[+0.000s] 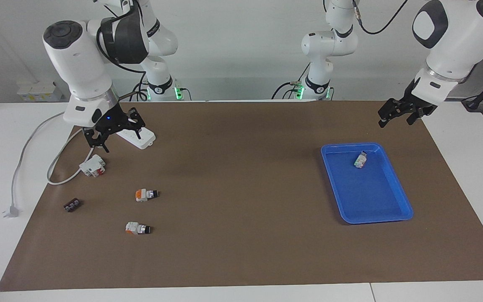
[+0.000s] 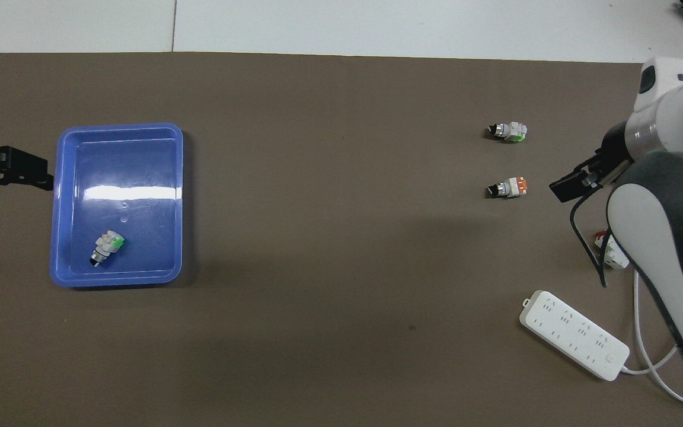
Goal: Turn and place switch with both arms
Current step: 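Move the right gripper over the orange-topped switch module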
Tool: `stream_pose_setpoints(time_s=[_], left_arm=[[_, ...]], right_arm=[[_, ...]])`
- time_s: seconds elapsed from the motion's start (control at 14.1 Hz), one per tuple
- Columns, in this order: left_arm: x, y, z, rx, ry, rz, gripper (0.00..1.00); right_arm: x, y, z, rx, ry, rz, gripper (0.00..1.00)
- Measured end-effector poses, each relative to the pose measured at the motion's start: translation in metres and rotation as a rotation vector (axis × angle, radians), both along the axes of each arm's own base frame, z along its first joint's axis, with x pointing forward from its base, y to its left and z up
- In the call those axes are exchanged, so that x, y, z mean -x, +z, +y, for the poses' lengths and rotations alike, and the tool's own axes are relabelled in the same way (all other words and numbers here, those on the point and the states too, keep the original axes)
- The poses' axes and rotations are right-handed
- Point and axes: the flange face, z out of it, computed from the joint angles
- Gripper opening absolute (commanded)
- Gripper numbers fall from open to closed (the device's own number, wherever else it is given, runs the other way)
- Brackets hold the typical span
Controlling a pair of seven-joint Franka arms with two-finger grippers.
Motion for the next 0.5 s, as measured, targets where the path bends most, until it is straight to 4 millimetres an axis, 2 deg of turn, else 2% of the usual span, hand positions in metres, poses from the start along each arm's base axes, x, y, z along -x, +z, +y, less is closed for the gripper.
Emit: stream_pose_setpoints(time_s=[0.21,0.5], left_arm=[[0.000,0.000,0.000,0.000,0.000,0.000,1.00],[0.000,0.000,0.000,0.000,0.000,0.000,1.00]], right_arm=[[-0.020,-0.023,-0.006,-0.004,0.256,0.023,0.99],[-0.038,-0.054,-0.004,-0.007,0.546,0.015,0.99]])
